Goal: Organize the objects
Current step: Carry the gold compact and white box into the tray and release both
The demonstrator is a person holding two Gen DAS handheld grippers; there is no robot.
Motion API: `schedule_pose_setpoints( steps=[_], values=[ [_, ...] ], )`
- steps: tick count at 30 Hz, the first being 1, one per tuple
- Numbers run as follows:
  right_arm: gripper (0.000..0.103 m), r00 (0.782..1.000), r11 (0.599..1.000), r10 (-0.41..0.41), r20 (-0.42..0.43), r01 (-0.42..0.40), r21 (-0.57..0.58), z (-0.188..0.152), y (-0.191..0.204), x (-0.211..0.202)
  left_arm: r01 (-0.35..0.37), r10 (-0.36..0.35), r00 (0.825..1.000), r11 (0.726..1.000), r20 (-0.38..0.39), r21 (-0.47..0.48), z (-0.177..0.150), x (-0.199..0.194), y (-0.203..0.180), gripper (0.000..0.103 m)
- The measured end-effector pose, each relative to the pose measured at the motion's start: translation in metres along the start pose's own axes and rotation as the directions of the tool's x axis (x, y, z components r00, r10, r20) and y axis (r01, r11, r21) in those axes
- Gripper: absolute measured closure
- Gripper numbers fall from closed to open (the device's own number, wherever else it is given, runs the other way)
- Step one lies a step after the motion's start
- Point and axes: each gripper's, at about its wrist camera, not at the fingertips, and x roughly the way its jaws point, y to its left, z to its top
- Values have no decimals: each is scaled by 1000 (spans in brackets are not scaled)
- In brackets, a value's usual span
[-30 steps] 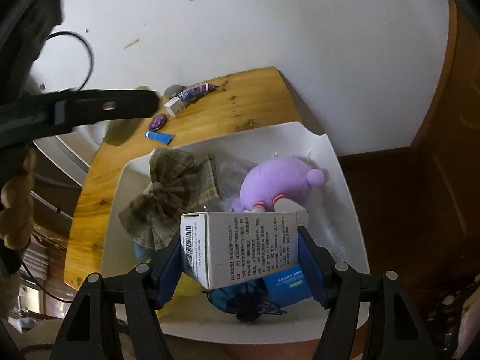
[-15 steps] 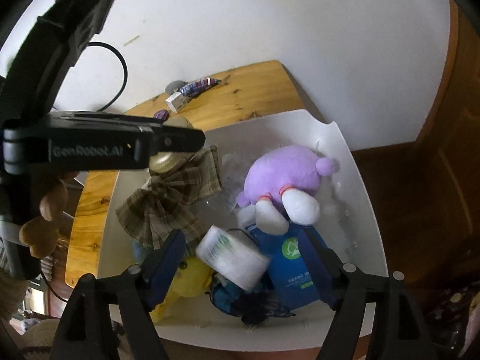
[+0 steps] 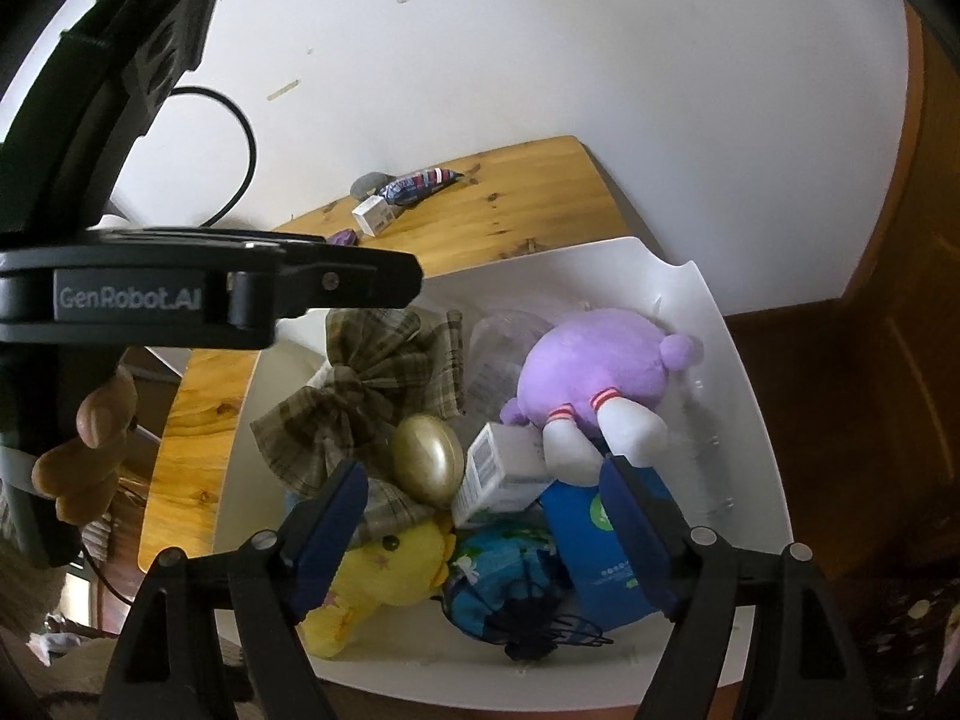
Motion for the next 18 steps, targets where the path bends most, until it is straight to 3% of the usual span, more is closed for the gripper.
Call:
schedule_pose_setpoints(
  steps=[18],
  values=[
    [22,1000,999,25,-7,-26,-25,3,23,1,-18,22,994,999,103,-39,-20,-41,19,23]
  ],
)
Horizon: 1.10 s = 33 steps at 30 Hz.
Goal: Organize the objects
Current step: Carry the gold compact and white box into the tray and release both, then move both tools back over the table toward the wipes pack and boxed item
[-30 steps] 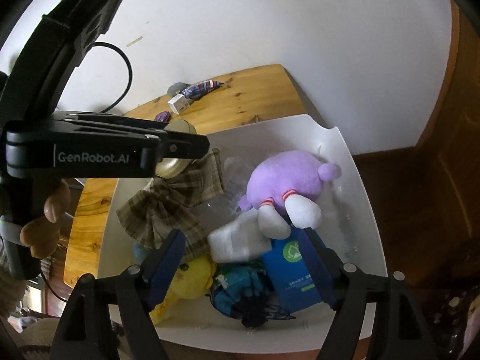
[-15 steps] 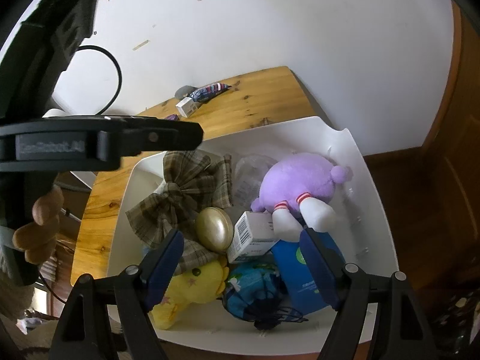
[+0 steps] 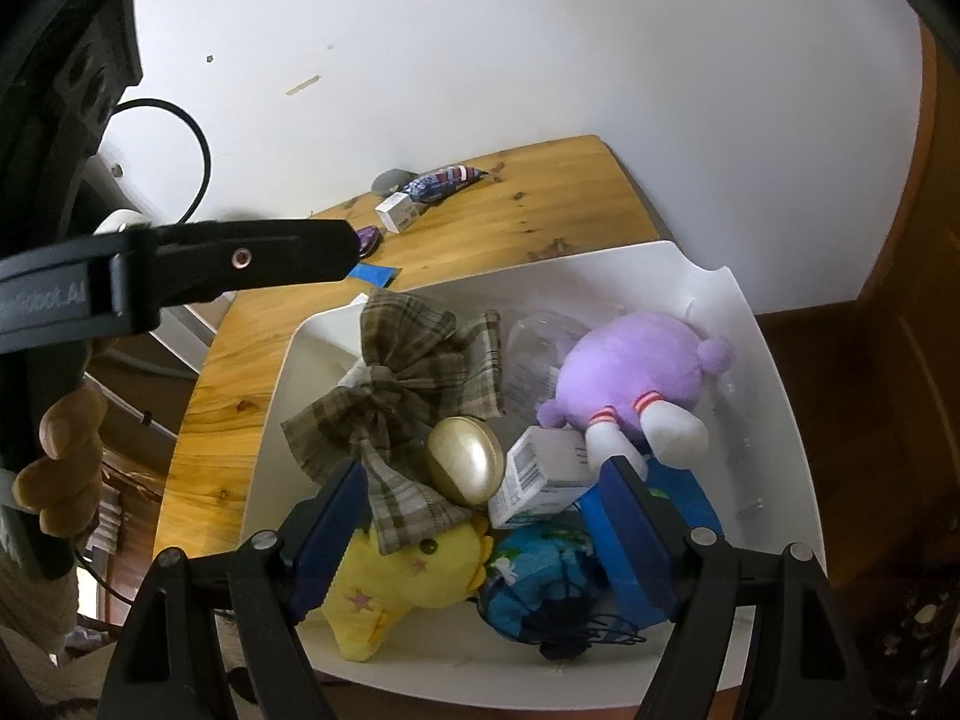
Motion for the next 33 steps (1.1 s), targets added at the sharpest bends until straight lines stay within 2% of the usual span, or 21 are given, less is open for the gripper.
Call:
schedule_pose_setpoints(
  steps=[9,20,27,33],
  values=[
    [23,1000,999,-4,14,5,-35,11,19,-6,-11,12,999,999,43,-37,-7,-20,23,23],
    [23,999,999,4,49,-2,-39,38,37,-13,-57,70,990,993,120,-105,-19,-50,67,22],
    [23,998,998,13,62,-8,-68,56,52,-12,-72,95,986,984,136,-164,-27,-56,96,22],
    [23,998,995,10,63,-4,-95,70,65,-7,-114,142,980,974,136,-196,-36,-52,115,22]
  ],
)
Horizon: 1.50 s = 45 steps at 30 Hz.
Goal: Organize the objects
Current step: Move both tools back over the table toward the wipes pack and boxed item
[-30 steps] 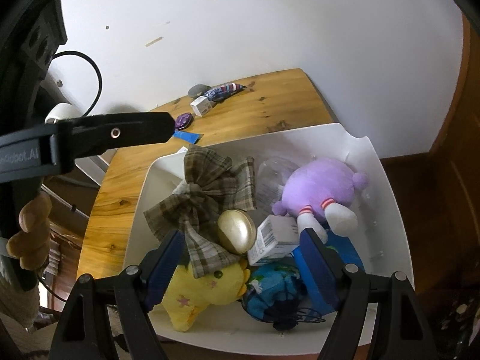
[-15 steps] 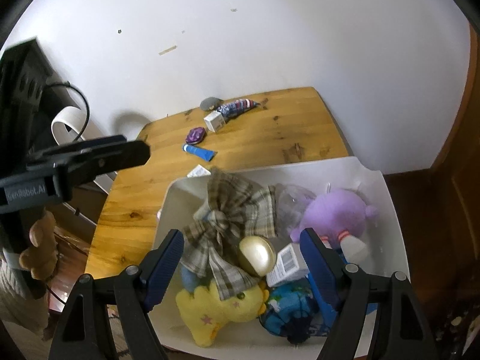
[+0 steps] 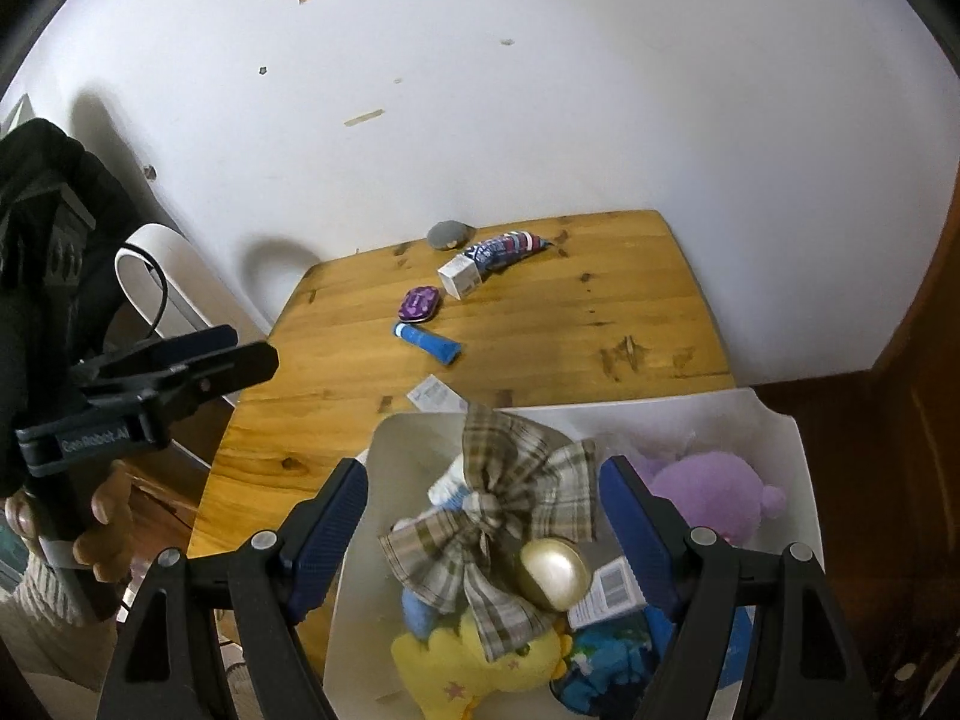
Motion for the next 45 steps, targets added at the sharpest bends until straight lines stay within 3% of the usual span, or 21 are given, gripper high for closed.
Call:
schedule_pose_setpoints(
  steps=[11,16,21,27,32,36,45],
  values=[
    [23,1000,1000,18,-15,-18,6,45,6,22,-92,91,996,993,-14,-68,-21,14,38,19],
    [23,995,999,48,-91,-47,23,66,10,56,-96,86,992,990,-94,-102,-41,39,58,19],
    [23,976,998,59,-209,-58,10,80,18,102,-82,70,981,995,-181,-62,-63,67,62,19],
    [23,933,997,11,-360,-36,-64,87,29,160,-45,46,973,999,-226,8,-77,93,60,19],
    [23,877,993,-40,-480,-18,-117,84,33,208,-31,30,969,1000,-244,-1,-83,108,64,19],
    [23,836,991,-50,-547,-28,-133,79,35,233,-17,17,967,1000,-254,0,-87,118,63,19],
    [23,771,983,-77,-632,-49,-179,66,48,270,27,-16,967,999,-255,39,-90,130,53,19]
  ],
)
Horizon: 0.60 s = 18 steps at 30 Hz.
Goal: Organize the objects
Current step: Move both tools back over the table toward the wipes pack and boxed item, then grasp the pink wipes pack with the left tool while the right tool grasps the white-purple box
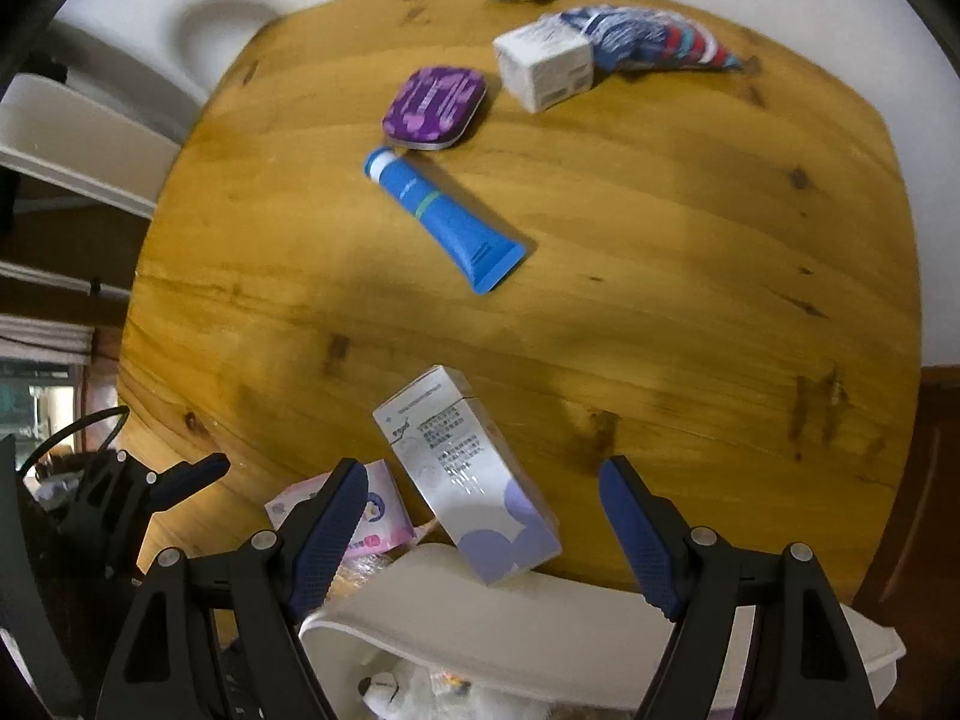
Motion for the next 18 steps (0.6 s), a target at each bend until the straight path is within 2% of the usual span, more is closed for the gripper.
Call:
schedule_pose_setpoints(
  steps=[10,12,18],
  values=[
    [23,997,999,-31,-76,29,-25,4,1,24,2,-2,1000,1000,-7,-8,5,18,1,20],
    [23,995,999,-43,-88,41,-22,4,0,29,-2,2,1000,1000,-11,-4,6,21,0,23],
    [40,996,999,-35,-78,34,-16,3,-2,28,-18,19,1000,1000,-8,10,9,26,-3,31]
  ],
)
